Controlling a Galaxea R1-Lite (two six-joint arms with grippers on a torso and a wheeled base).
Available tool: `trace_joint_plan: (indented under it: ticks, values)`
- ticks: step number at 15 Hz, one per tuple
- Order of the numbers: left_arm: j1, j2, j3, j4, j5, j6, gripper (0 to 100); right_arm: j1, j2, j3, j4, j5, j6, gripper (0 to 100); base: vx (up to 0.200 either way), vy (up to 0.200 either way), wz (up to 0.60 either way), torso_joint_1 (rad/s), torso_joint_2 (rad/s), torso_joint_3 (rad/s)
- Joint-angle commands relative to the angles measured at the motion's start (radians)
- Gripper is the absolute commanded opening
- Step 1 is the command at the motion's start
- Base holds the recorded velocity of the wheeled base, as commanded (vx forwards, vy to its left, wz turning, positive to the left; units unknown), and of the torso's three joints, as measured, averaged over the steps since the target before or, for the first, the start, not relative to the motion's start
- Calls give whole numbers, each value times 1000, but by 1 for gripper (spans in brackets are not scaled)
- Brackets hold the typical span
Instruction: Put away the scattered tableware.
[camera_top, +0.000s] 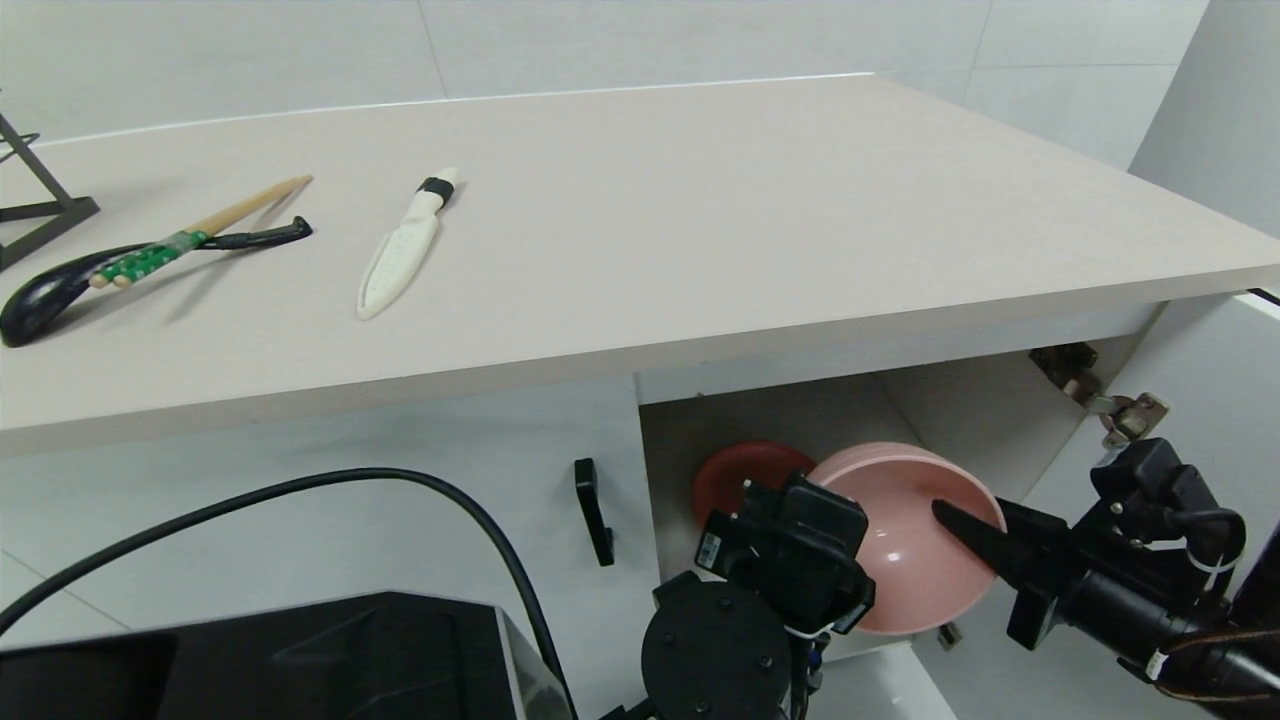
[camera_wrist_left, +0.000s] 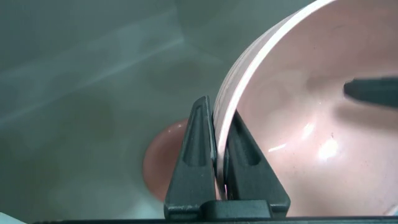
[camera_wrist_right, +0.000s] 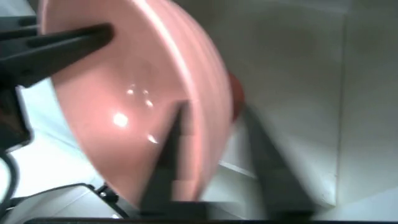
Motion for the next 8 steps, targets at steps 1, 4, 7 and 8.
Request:
trace_joint_plan:
  ticks: [1, 4, 7, 8]
  values:
    - [0, -5, -1, -1, 0, -3, 0, 16, -11, -1, 0, 11, -1, 0, 0, 0, 0, 0, 0, 0]
    - [0, -5, 10, -1, 0, -1, 100, 16, -18, -3, 0, 11, -1, 0, 0, 0, 0, 0, 0, 0]
    - [-58, -60, 105, -1, -7, -6, 100, 16, -15, -1, 0, 11, -1, 0, 0, 0, 0, 0, 0, 0]
    - [-75, -91, 135, -1, -19, -9, 100, 16, -13, -1, 0, 11, -1, 0, 0, 0, 0, 0, 0, 0]
